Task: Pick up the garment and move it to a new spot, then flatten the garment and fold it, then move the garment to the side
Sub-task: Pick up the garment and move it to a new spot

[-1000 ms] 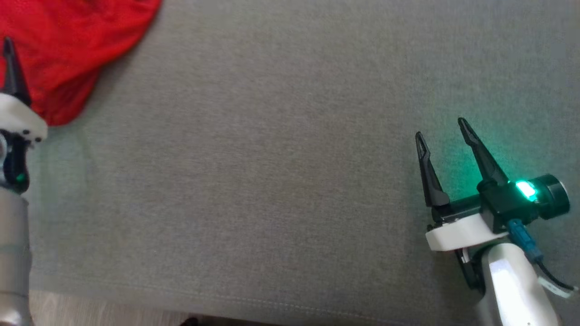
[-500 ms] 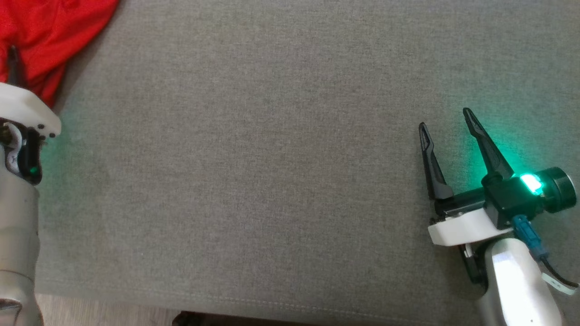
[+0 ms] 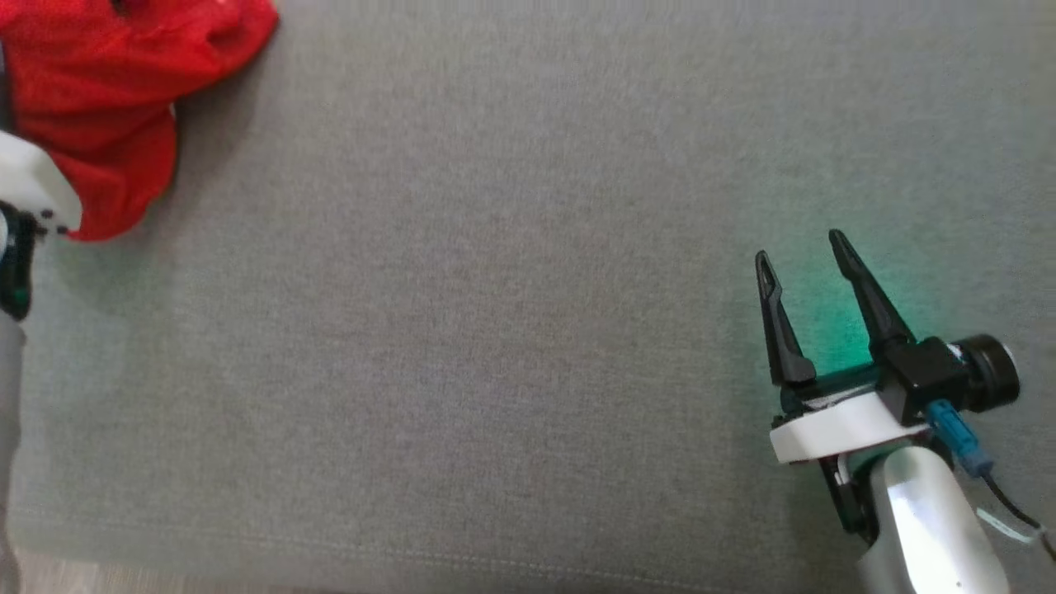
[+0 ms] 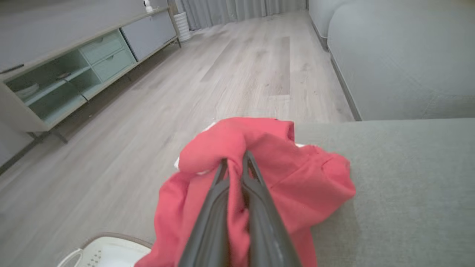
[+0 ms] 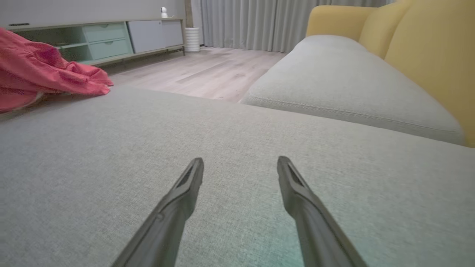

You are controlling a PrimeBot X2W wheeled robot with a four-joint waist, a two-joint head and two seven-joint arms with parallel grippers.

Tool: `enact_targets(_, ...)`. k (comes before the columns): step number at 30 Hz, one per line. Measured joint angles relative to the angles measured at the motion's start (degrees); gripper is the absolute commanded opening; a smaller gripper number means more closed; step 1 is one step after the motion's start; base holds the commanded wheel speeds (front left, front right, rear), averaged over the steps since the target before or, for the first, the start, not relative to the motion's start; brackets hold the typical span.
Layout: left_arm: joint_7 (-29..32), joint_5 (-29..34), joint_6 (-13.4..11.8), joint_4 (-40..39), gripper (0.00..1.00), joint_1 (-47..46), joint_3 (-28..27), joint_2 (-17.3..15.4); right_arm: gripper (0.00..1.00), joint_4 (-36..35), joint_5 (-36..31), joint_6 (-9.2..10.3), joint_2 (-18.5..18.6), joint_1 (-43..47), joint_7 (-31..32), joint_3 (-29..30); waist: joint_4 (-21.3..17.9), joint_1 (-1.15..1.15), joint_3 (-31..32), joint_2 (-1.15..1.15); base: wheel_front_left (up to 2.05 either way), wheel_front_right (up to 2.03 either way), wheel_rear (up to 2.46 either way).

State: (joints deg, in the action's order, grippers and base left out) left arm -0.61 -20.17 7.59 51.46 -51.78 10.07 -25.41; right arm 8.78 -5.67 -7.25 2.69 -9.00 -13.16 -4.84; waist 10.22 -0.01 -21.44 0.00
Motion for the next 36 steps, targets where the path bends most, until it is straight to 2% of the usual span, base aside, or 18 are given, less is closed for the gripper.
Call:
enact_targets(4, 1.20, -0.01, 0.00, -4.67, 0.00, -0.98, 5.14, -2.41, 1.00, 2.60, 2.43, 0.00, -0.01, 0.19, -0.56, 0.08, -0.54, 0.00, 4.30, 0.00, 0.00, 0.00, 0.00)
enact_targets(5, 2.34, -0.13, 0.00, -7.70, 0.00, -1.35, 8.20, -3.37, 1.00, 3.83, 3.70, 0.00, -0.01, 0.44, -0.76, 0.19, -0.95, -0.01, 6.67, 0.00, 0.00, 0.00, 0.00)
enact_targets(11, 6.32, -4.69, 0.00, -18.48, 0.00, -1.88, 18.20, -5.04, 1.00, 6.25, 6.47, 0.00, -0.04, 4.34, -1.07, 1.63, -2.87, -0.01, 13.89, 0.00, 0.00, 0.00, 0.00)
enact_targets(14, 8.23, -8.67, 0.01, -24.14, 0.00, -1.77, 22.56, -4.92, 1.00, 6.22, 7.53, 0.00, -0.08, 6.82, -1.08, 2.40, -4.29, -0.02, 17.03, 0.00, 0.00, 0.00, 0.00)
enact_targets(17, 10.13, -16.06, 0.00, -29.74, 0.00, -0.81, 24.32, -3.81, 1.00, 6.09, 7.81, 0.00, -0.11, 8.68, -1.14, 3.22, -6.20, -0.02, 19.35, 0.00, 0.00, 0.00, 0.00)
enact_targets(22, 12.17, -21.95, 0.01, -37.43, 0.00, 4.55, 29.03, -2.36, 1.00, 5.70, 8.21, 0.00, -0.11, 10.44, -1.14, 3.57, -9.93, 0.00, 20.63, 0.00, 0.00, 0.00, 0.00)
enact_targets(24, 11.76, -22.30, 0.01, -39.09, 0.00, 6.94, 31.05, -1.75, 1.00, 5.30, 8.21, 0.00, -0.11, 10.53, -1.14, 3.58, -11.16, -0.01, 20.13, 0.00, 0.00, 0.00, 0.00)
enact_targets(28, 8.84, -22.29, 0.00, -37.54, 0.00, 9.83, 34.11, 0.19, 1.00, 4.74, 8.22, 0.00, -0.12, 10.01, -1.14, 3.11, -12.69, 0.02, 17.21, 0.00, 0.00, 0.00, 0.00)
enact_targets(35, 0.60, -19.59, -0.55, -22.31, 0.00, 11.40, 36.41, 5.78, 1.00, 4.11, 8.71, 0.00, -0.12, 5.15, -1.15, 1.11, -15.58, 0.02, 10.97, 0.00, 0.00, 0.00, 0.00)
enact_targets(36, 0.60, -19.59, -0.55, -22.31, 0.00, 11.40, 36.41, 5.78, 1.00, 4.11, 8.71, 0.00, -0.12, 5.15, -1.15, 1.11, -15.58, 0.02, 10.97, 0.00, 0.00, 0.00, 0.00)
